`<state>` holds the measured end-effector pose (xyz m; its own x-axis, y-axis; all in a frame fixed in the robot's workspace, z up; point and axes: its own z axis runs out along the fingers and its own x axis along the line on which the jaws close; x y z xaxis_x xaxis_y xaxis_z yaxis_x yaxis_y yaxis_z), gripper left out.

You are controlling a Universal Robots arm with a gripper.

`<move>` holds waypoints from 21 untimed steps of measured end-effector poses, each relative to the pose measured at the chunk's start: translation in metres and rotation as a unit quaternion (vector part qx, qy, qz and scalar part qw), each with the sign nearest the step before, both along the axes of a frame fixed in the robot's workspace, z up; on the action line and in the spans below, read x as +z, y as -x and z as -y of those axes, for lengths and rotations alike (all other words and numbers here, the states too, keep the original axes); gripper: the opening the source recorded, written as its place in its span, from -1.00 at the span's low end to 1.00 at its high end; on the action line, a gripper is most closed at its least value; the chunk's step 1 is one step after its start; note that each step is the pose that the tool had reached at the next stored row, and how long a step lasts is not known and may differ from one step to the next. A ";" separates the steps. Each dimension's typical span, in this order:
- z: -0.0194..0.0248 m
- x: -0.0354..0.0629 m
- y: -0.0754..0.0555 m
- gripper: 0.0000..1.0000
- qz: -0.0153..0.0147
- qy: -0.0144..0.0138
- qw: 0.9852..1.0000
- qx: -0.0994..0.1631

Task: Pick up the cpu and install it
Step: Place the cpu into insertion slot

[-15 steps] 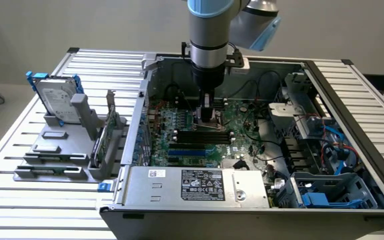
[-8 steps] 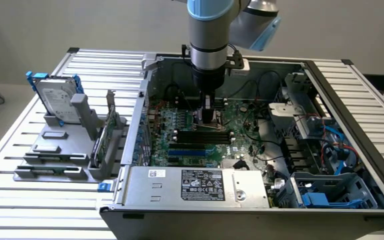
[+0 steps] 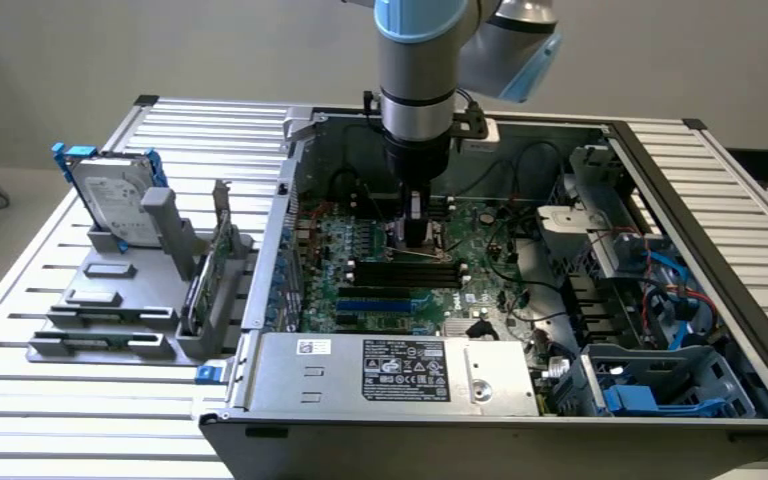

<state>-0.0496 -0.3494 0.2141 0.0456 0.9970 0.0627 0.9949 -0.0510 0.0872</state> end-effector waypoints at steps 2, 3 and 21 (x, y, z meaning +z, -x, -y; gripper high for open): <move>0.0000 -0.0011 0.000 0.09 0.000 0.000 1.000 0.000; 0.0000 -0.0016 0.000 0.09 0.000 0.000 1.000 0.000; -0.0008 -0.0076 -0.001 0.09 0.001 0.013 1.000 0.001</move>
